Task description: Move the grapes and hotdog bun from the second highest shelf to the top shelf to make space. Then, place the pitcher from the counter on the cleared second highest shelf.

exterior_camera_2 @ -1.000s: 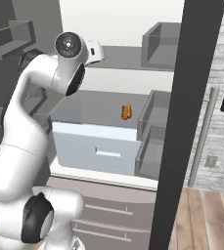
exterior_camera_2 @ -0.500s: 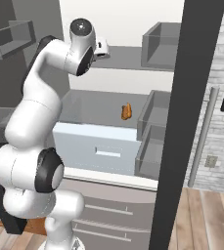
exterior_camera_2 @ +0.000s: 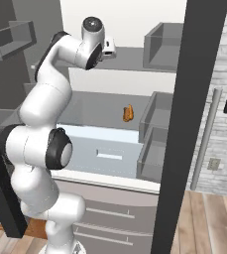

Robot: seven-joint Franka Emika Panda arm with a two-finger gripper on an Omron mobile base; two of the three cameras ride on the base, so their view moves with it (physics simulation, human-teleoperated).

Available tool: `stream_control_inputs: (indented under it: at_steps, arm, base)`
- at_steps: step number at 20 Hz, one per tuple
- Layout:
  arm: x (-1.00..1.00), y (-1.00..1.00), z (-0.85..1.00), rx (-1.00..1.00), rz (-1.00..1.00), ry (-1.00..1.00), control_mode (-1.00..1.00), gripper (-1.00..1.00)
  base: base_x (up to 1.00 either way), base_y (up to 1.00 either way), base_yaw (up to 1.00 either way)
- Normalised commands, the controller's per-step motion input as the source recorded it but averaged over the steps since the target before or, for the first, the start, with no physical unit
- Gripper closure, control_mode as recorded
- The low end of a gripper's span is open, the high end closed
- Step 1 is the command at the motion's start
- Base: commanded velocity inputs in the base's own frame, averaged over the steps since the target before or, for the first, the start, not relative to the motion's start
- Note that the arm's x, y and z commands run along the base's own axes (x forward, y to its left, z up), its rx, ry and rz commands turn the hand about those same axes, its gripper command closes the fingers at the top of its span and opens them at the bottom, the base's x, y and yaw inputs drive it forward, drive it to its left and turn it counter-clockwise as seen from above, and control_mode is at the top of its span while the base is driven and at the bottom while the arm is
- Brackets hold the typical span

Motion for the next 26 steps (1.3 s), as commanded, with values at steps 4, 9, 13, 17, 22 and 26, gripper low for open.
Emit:
stream_control_inputs:
  at_steps: [4,9,13,17,22,26]
  arm:
    - [0.68,0.07,-0.5,0.0,0.0,0.0,-1.0,1.0]
    - [0.84,0.16,-0.22,0.0,0.0,0.0,-1.0,1.0]
    - [0.83,0.14,0.0,0.0,0.0,0.0,-1.0,1.0]
    - [0.7,0.22,-0.09,0.0,0.0,0.0,-1.0,-1.0]
    - [-0.22,0.01,-0.31,-0.03,0.0,0.0,-1.0,-1.0]
    - [-0.68,0.0,-0.49,-0.05,0.0,-0.07,-1.0,-1.0]
  base:
    - [0.0,0.0,0.0]
    - [0.0,0.0,0.0]
    - [0.0,0.0,0.0]
    - [0.0,0.0,0.0]
    - [0.0,0.0,0.0]
    - [0.0,0.0,0.0]
